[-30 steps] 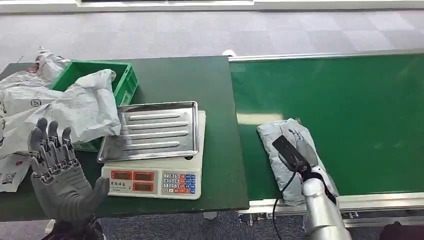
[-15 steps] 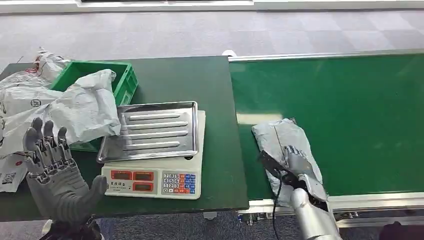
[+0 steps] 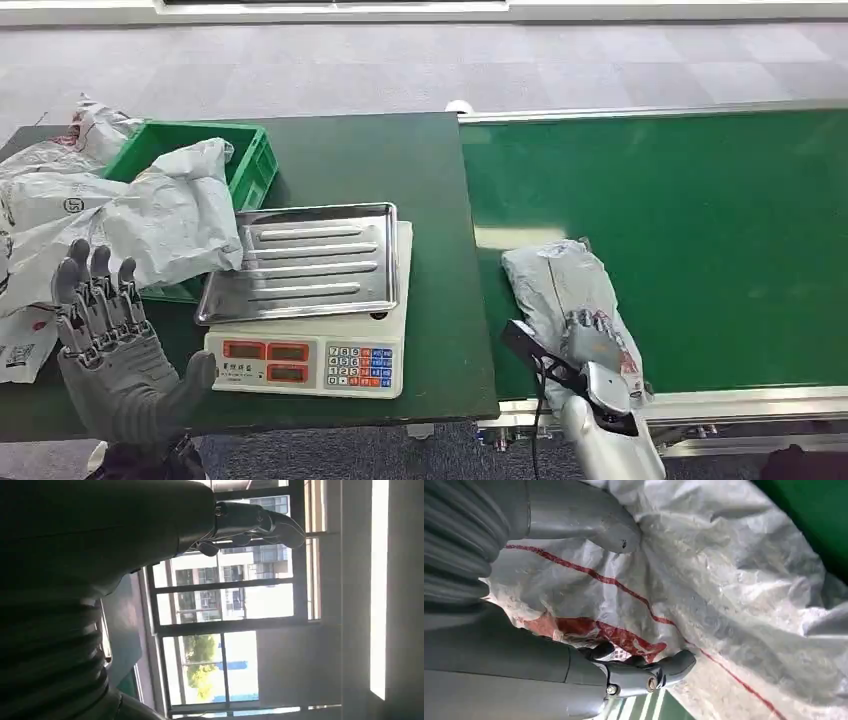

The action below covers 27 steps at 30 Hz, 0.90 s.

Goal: Moved the parcel from conveyor to table for the left to box.

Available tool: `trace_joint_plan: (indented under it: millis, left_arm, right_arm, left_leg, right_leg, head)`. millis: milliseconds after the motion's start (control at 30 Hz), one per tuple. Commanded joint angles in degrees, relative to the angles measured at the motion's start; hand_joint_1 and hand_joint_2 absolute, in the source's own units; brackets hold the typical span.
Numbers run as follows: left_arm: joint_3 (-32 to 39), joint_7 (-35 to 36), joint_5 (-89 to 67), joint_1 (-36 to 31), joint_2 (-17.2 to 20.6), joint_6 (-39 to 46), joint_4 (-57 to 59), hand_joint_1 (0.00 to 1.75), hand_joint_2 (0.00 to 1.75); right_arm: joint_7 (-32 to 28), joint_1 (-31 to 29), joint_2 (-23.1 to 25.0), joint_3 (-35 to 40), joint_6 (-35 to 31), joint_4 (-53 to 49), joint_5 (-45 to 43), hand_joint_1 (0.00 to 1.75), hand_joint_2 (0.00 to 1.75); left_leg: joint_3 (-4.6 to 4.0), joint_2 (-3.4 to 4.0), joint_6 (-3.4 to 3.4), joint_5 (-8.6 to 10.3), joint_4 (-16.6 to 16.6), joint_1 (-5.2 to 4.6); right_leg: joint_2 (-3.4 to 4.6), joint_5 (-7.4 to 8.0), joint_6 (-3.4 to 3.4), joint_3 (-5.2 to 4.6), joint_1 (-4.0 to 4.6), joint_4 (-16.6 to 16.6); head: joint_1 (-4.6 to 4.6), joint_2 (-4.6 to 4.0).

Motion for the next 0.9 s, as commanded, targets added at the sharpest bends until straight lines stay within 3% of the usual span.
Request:
trace_joint_plan:
  millis: [33, 900]
  left_arm:
    - [1.35, 0.17, 0.37, -1.07, 0.25, -0.02, 2.67, 0.00, 1.75]
    - [1.70, 0.17, 0.24, 0.29, 0.18, 1.02, 1.41, 0.00, 1.75]
  right_arm:
    - [-4.03, 2.01, 0.05, 6.47, 0.68, 2.02, -2.60, 1.75, 1.75]
    - [-4.83, 1.81, -0.91, 9.35, 0.72, 1.76, -3.73, 1.75, 1.75]
  left_leg:
    - [0.20, 0.05, -0.12, -0.04, -0.14, 0.08]
    - [0.20, -0.04, -0.09, -0.03, -0.16, 0.03]
  right_leg:
    - [0.15, 0.01, 0.04, 0.17, 0.05, -0.15]
    - [0.09, -0.01, 0.07, 0.18, 0.01, -0.15]
  head:
    - [0.00, 0.00]
    - [0.00, 0.00]
